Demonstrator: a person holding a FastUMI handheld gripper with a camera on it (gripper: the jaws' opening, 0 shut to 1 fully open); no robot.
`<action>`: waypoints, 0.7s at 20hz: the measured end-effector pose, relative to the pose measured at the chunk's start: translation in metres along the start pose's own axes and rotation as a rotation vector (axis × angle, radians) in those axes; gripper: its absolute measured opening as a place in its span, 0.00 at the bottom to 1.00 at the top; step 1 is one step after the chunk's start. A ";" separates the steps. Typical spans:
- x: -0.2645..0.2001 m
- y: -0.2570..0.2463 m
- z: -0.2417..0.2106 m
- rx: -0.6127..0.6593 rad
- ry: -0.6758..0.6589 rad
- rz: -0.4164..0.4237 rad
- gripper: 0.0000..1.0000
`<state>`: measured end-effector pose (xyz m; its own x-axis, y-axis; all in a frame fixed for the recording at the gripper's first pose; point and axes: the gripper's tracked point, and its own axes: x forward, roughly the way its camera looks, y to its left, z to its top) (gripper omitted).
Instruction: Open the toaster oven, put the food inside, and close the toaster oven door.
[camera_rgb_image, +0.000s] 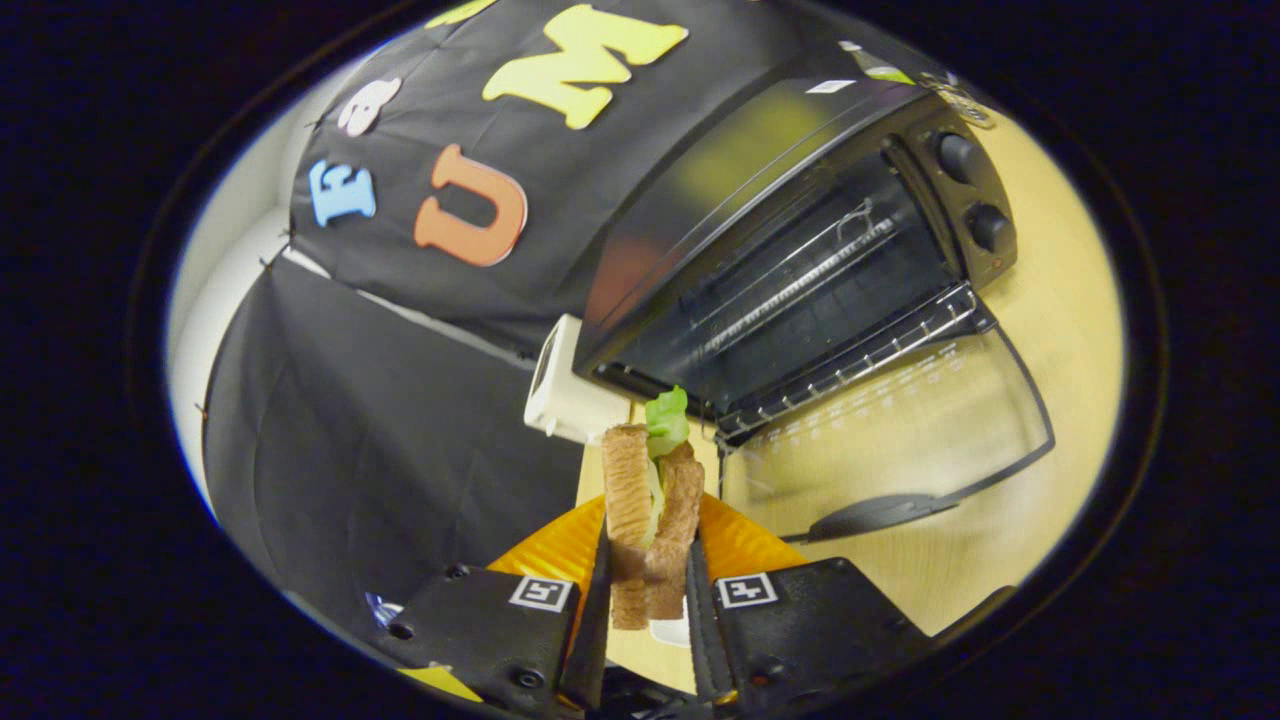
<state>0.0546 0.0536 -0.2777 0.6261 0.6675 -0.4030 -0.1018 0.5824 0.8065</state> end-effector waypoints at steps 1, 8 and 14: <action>0.003 -0.008 0.013 0.038 -0.032 -0.005 0.39; 0.042 -0.033 0.086 0.196 -0.267 0.026 0.39; 0.092 -0.053 0.119 0.226 -0.478 0.037 0.39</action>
<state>0.2093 0.0290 -0.3055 0.9131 0.3693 -0.1728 0.0057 0.4123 0.9111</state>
